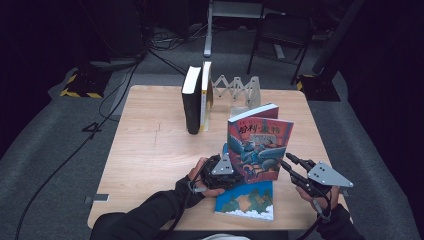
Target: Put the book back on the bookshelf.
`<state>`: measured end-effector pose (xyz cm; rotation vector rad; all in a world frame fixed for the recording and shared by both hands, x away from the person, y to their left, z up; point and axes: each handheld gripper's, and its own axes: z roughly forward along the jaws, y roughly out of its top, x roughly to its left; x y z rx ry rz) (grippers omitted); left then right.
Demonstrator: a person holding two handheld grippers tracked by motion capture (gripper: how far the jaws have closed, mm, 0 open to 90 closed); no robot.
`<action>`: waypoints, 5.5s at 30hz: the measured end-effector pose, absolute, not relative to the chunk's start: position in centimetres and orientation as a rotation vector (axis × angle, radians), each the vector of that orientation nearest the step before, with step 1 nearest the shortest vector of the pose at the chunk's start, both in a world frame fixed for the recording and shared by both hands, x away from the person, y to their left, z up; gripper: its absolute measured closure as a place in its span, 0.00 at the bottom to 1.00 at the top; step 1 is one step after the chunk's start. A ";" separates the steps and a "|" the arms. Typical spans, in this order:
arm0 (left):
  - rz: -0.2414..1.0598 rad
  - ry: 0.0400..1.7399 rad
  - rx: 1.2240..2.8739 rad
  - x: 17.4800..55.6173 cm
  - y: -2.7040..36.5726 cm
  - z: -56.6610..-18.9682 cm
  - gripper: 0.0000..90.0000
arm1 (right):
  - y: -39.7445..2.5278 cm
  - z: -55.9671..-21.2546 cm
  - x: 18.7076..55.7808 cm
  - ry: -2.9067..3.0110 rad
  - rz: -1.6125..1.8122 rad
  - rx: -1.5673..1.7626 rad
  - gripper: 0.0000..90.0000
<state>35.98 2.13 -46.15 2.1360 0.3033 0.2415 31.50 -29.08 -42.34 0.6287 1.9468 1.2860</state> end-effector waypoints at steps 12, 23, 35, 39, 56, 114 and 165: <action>0.333 0.191 2.168 35.0 1.9 -46.0 0.70 | -28.9 -43.2 33.0 2.009 1.254 0.717 0.50; 0.343 0.145 2.154 34.3 2.0 -46.0 0.73 | -28.6 -43.8 34.1 2.128 1.272 0.703 0.38; 0.312 0.122 2.139 34.4 2.2 -46.2 0.73 | -27.6 -44.3 35.1 2.215 1.346 0.684 0.41; 0.311 0.108 2.135 34.4 2.3 -46.2 0.74 | -28.6 -44.2 34.9 2.199 1.388 0.694 0.54; 0.291 0.082 2.131 34.3 2.4 -46.3 0.74 | -28.3 -44.5 35.4 2.269 1.433 0.654 0.42; 0.290 0.164 1.826 34.5 1.4 -37.3 0.81 | -29.0 -44.7 32.6 2.217 1.311 0.673 0.51; 0.315 0.259 1.792 37.7 -0.4 -35.1 0.82 | -35.3 -50.4 33.6 2.391 1.072 1.012 0.29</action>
